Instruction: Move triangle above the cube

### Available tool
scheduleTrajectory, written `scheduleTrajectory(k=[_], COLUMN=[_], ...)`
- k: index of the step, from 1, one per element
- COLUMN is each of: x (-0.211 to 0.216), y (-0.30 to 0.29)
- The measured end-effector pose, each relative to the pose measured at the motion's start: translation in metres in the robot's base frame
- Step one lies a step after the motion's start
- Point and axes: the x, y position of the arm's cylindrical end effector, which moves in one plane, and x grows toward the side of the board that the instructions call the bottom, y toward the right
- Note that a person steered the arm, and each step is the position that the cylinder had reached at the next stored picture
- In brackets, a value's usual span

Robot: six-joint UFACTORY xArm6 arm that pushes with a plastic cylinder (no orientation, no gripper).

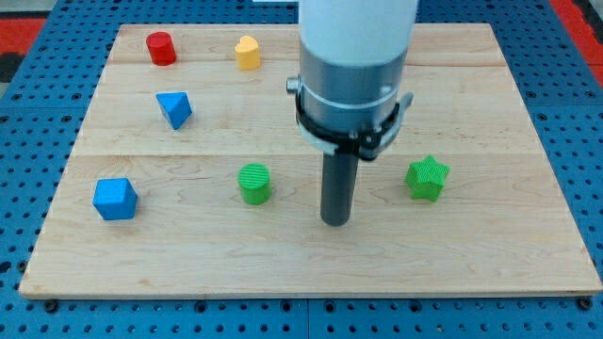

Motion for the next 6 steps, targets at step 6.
scheduleTrajectory(k=[6], x=[-0.17], y=[-0.219])
